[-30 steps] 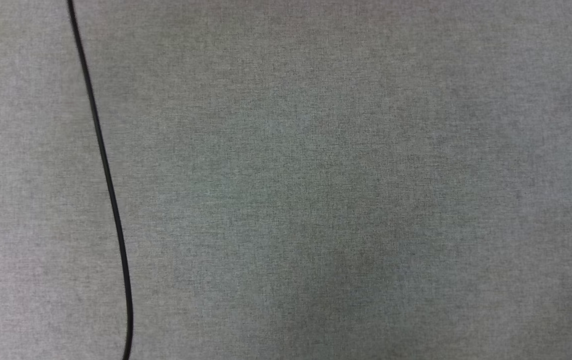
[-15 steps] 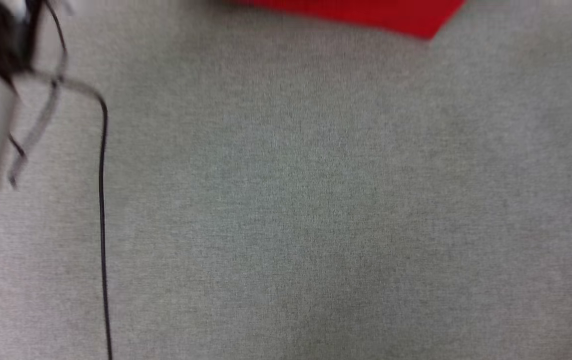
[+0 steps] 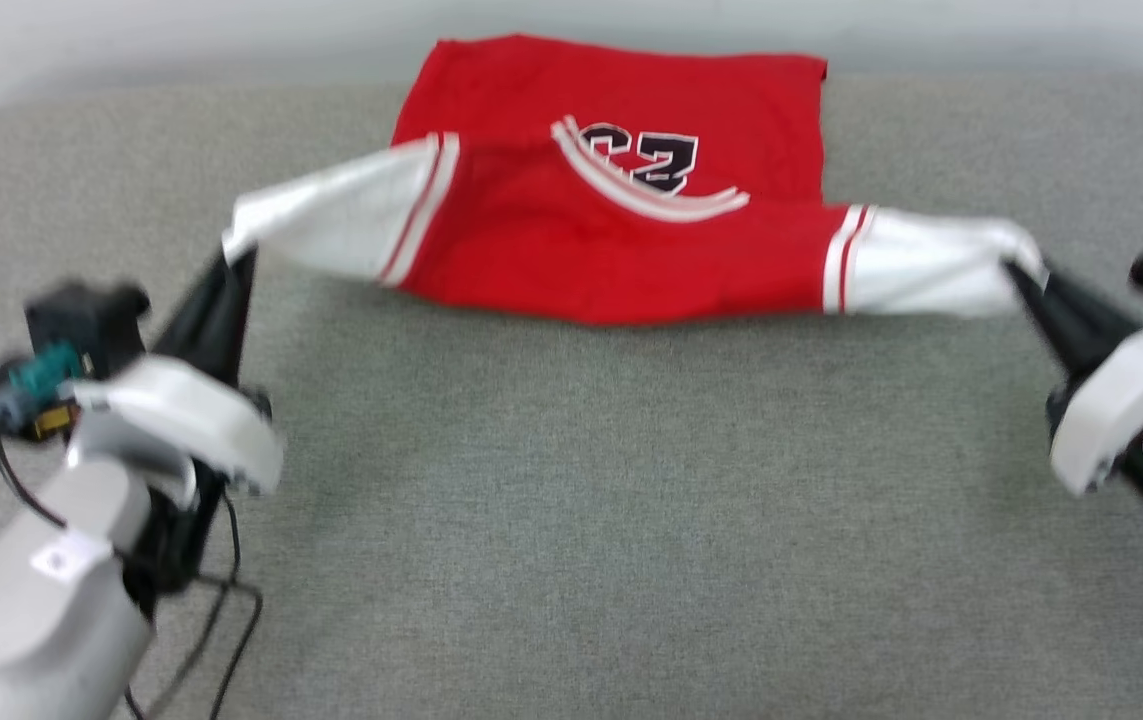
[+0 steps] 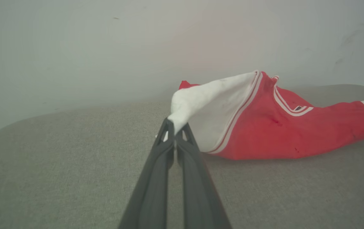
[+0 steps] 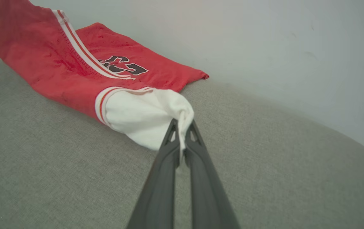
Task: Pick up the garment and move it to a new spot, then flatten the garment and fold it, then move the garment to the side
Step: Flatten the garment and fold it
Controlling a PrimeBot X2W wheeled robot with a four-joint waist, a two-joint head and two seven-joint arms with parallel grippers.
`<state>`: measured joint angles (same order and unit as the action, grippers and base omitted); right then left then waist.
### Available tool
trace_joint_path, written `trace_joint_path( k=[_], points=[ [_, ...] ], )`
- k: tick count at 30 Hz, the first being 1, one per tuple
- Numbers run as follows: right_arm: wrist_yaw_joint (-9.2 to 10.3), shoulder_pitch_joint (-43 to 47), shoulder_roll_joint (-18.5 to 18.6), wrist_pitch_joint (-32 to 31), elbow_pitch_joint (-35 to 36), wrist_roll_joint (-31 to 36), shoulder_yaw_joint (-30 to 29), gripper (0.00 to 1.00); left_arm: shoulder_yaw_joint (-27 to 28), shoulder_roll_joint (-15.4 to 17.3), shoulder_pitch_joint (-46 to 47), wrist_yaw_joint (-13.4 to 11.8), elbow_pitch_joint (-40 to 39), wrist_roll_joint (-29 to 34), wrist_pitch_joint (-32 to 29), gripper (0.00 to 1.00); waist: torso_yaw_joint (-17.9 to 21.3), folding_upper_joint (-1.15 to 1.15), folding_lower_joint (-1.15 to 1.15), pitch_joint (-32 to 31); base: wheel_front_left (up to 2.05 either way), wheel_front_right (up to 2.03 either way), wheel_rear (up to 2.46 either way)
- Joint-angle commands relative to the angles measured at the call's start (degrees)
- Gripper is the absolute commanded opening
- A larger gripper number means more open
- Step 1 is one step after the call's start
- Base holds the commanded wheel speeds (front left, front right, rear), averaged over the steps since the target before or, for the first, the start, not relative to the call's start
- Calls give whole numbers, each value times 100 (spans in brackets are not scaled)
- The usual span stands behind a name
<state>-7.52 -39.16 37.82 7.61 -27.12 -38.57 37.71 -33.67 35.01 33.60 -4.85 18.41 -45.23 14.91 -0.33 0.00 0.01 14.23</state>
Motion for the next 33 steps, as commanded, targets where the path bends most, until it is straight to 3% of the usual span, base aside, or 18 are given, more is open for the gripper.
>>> trace_joint_path(
  k=[1, 17, 26, 32, 33],
  points=[
    [7, 320, -32, -8, 75, 45, -76, 0, -26, 11, -313, -47, -42, -80, 35, 0, 22, 0, -1, -250, 0, 0, 0],
    [8, 3199, -249, -349, 482, 251, -1117, 0, 140, 59, -2736, -504, -226, -713, 36, 0, 166, 0, -1, -1112, 0, 0, 0],
    [9, 4546, -404, -671, 887, 488, -1778, 0, 661, -106, -3849, -691, -437, -580, 39, 0, 202, 0, -1, -1258, 0, 0, 0],
    [9, 4895, -544, -927, 1195, 565, -2166, 0, 821, -207, -4140, -700, -608, -394, 40, 0, 145, 0, -1, -1243, 0, 0, 0],
    [9, 4889, -567, -974, 1253, 582, -2239, 27, 827, -221, -4107, -706, -645, -350, 40, 0, 132, 0, -1, -1232, 0, 0, 0]
  ],
)
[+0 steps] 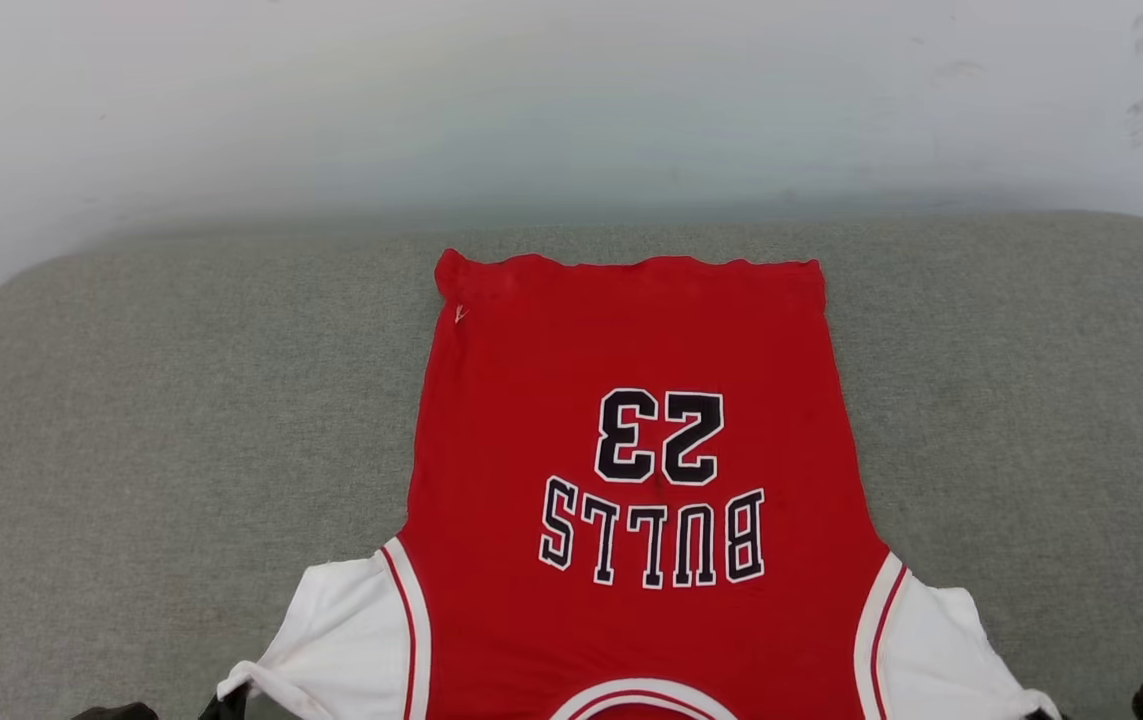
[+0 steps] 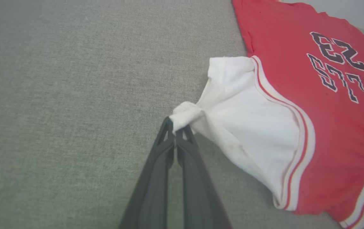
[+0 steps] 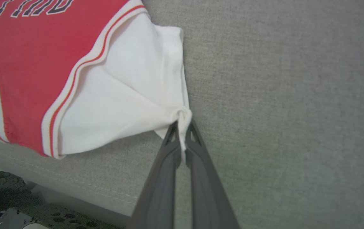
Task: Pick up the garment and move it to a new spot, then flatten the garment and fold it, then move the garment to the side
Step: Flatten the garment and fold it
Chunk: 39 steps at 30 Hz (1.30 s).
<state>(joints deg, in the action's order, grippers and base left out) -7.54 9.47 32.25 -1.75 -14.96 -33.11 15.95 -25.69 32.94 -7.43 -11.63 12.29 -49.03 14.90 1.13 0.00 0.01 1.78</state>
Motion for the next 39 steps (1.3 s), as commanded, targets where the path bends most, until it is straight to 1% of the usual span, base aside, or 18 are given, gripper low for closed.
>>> trace_joint_path(
  k=[1, 4, 7, 10, 15, 19, 22, 25, 27, 29, 33, 35, 39],
  points=[
    [11, -12, -32, -51, 90, 67, -164, 100, 36, -34, 36, -32, -63, 70, 41, 0, -24, 0, -1, 23, 0, 0, 0],
    [9, -183, -104, -125, 308, 75, -441, 100, -11, -99, 154, -20, -147, 180, 41, 0, -67, 0, -1, 50, 0, 0, 0],
    [9, -379, 19, -240, 670, 117, -750, 100, -22, -195, 275, -52, -271, 282, 41, 0, -95, 0, -1, 109, 0, 0, 0],
    [8, -814, 98, -321, 1126, 150, -1176, 100, 18, -236, 342, -104, -427, 393, 34, 0, -114, 0, -1, 221, 0, 0, 0],
    [8, -1906, 255, -659, 1642, 336, -1586, 100, 87, -257, 513, -203, -765, 610, 29, 0, -235, 0, -1, 585, 0, 0, 0],
    [8, -2925, 331, -1179, 1751, 470, -1564, 100, 90, -305, 729, -258, -1061, 780, 28, 0, -438, 0, -1, 999, 0, 0, 0],
    [8, -3754, 353, -1680, 1550, 394, -1416, 100, 51, -388, 922, -255, -1235, 910, 28, 0, -626, 0, -1, 1312, 0, 0, 0],
    [9, -4506, 440, -2344, 1174, 310, -1145, 100, 21, -457, 1126, -220, -1340, 1022, 28, 0, -820, 0, -1, 1604, 0, 0, 0],
    [8, -4970, 452, -2866, 856, 219, -957, 100, 29, -534, 1237, -219, -1372, 1085, 28, 0, -923, 0, -1, 1767, 0, 0, 0],
    [8, -5360, 510, -3460, 519, 167, -709, 100, 16, -604, 1333, -182, -1406, 1171, 28, 0, -1027, 0, -1, 1925, 0, 0, 0],
    [8, -6066, 498, -4599, -45, -56, -391, 100, -22, -748, 1528, -103, -1433, 1313, 28, 0, -1215, 0, -1, 2231, 0, 0, 0],
    [8, -6369, 553, -4993, -289, -49, -273, 100, -31, -816, 1618, -56, -1437, 1375, 28, 0, -1310, 0, -1, 2390, 0, 0, 0],
    [8, -6888, 583, -5518, -715, 87, -101, 100, -2, -968, 1769, 19, -1444, 1489, 28, 0, -1473, 0, -1, 2694, 0, 0, 0]
  ],
)
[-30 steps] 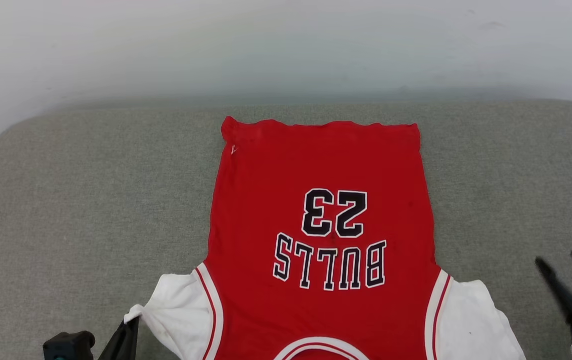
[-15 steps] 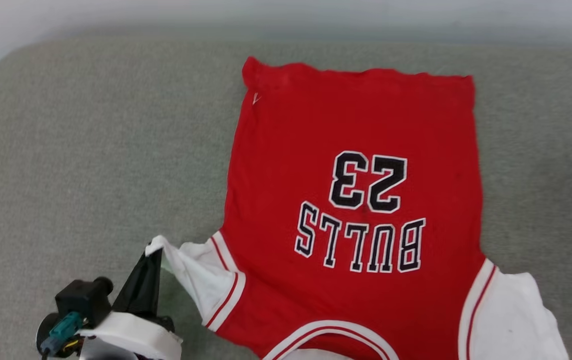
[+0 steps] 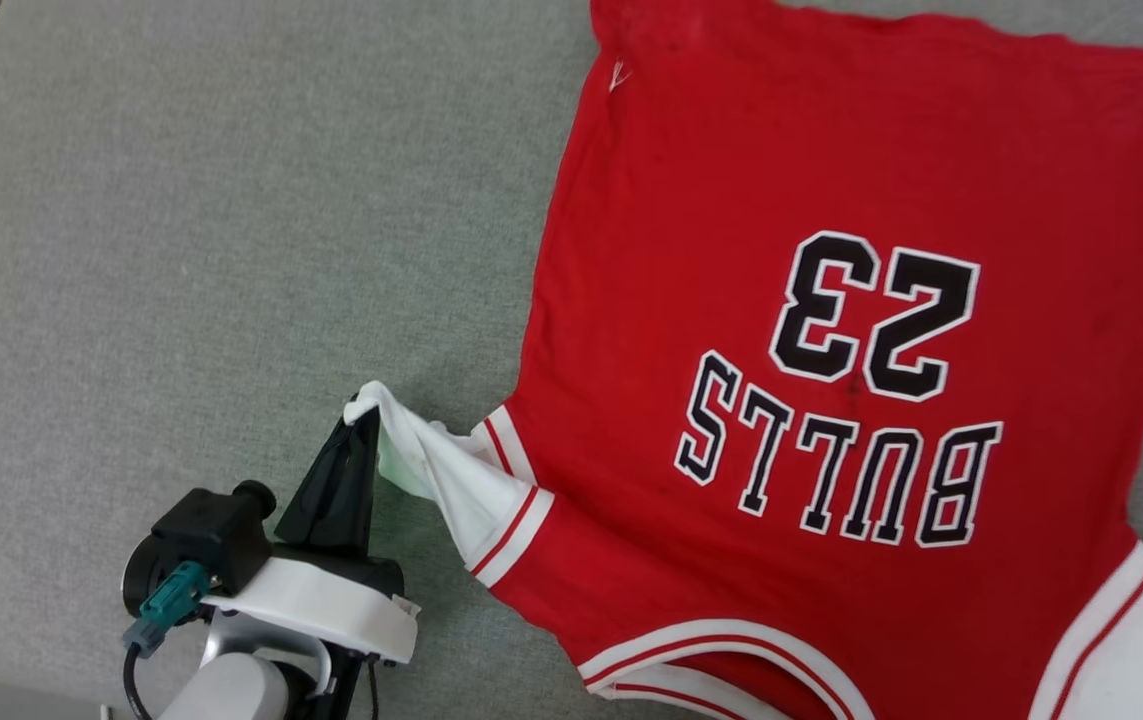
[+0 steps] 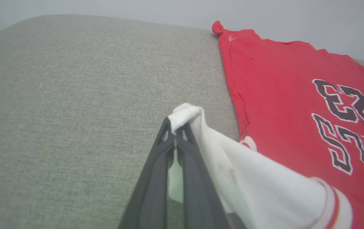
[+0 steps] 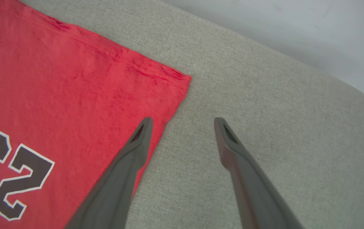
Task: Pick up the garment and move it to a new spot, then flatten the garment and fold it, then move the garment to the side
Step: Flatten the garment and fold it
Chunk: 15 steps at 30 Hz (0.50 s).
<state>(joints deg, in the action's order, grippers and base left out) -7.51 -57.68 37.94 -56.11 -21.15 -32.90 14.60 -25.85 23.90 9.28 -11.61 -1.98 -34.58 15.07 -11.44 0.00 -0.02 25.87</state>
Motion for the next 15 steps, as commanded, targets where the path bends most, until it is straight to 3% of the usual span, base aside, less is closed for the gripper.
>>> trace_joint_path(
  k=[1, 8, 15],
  points=[
    [5, -297, 10, -157, -178, 100, 46, 100, 27, -92, 124, 44, -22, 77, 12, 0, -250, 0, 2, 368, 0, 0, 0],
    [5, -646, -115, -222, -678, 339, 44, 100, 110, -375, 313, 224, 26, 271, 12, 0, -434, 0, 2, 831, 0, 0, 0],
    [4, -43, -103, -163, -1051, 271, 292, 100, 133, -583, 426, 448, 221, 444, 12, 0, -522, 0, 2, 952, 0, 0, 0]
  ],
)
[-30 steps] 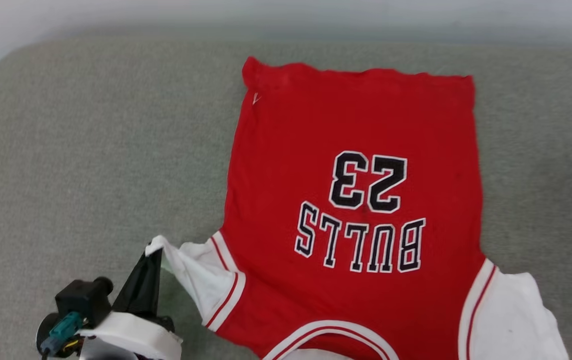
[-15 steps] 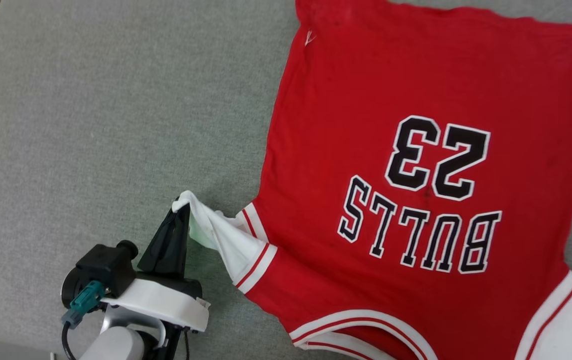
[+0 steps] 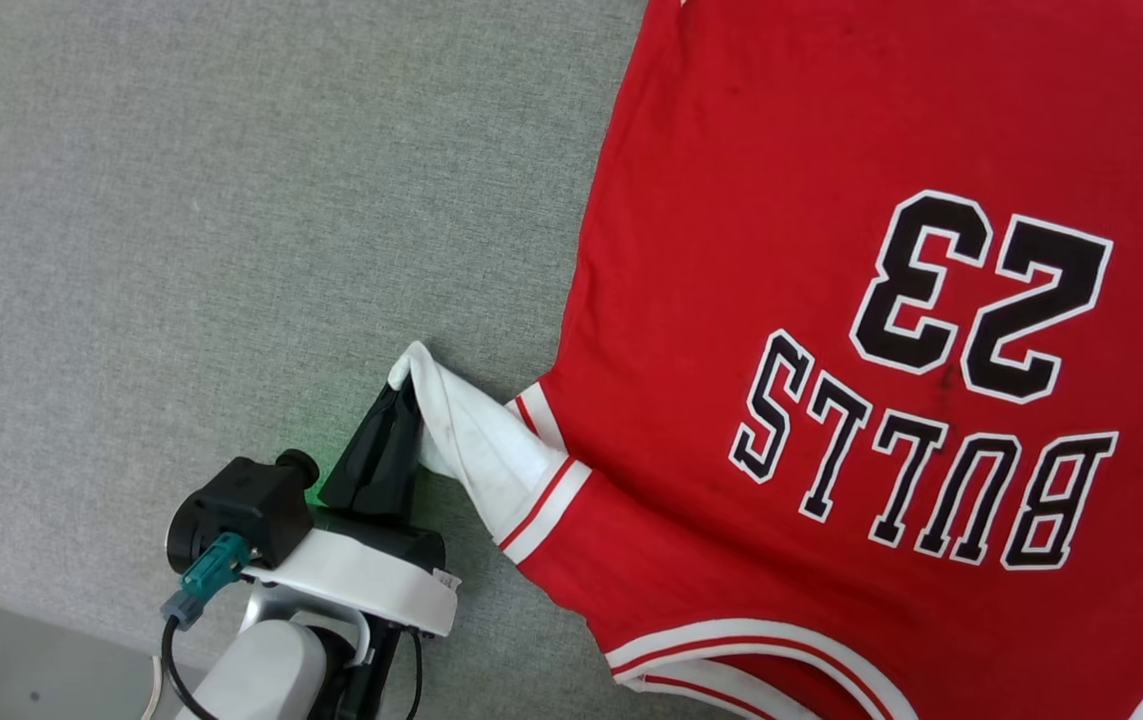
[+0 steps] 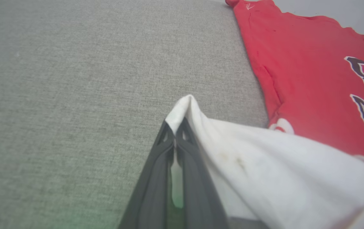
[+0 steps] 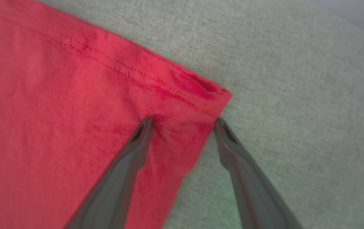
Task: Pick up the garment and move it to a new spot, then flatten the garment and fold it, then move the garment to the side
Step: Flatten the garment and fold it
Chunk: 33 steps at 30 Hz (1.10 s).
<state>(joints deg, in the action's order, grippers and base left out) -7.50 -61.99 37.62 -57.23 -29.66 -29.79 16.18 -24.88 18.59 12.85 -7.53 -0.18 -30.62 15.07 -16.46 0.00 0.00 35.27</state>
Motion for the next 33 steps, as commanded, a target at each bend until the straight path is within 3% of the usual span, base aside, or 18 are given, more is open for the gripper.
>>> trace_joint_path(
  k=[1, 2, 3, 4, 5, 13, 18, 25, 33],
  points=[
    [3, 454, -42, -52, -240, -42, 155, 100, 46, -67, 67, 55, 64, 77, 12, 0, -20, 0, 0, 9, 0, 0, 0],
    [3, 454, -42, -52, -240, -42, 155, 100, 46, -67, 67, 55, 64, 77, 12, 0, -20, 0, 0, 9, 0, 0, 0],
    [3, 502, -12, -37, -262, -54, 178, 45, 58, -83, 69, 85, 90, 86, 12, 0, -19, 0, 0, 1, 0, 0, 0],
    [3, 521, 15, -15, -280, -67, 187, 7, 74, -98, 68, 99, 114, 99, 12, 0, -16, 0, 0, -8, 0, 0, 0],
    [3, 529, 43, 10, -289, -84, 186, 0, 86, -114, 66, 127, 137, 124, 12, 0, -11, 0, 0, -18, 0, 0, 0],
    [5, 274, 107, 713, -119, -106, 199, 0, 266, -195, -78, 219, 324, 222, 12, 0, 134, 0, 0, -409, 0, 0, 0],
    [5, 540, 350, 1264, 193, -333, 555, 0, 340, -205, -262, 260, 463, 252, 12, 0, 227, 0, 0, -931, 0, 0, 0],
    [5, 1632, 993, 1860, 943, -924, 882, 0, 422, -134, -668, 196, 629, 181, 10, 0, 441, 0, 0, -1703, 0, 0, 0],
    [5, 3550, 1448, 2384, 1726, -1396, 397, 0, 570, 10, -1166, 48, 668, 72, 6, 0, 781, 0, 0, -2289, 0, 0, 0]
  ],
)
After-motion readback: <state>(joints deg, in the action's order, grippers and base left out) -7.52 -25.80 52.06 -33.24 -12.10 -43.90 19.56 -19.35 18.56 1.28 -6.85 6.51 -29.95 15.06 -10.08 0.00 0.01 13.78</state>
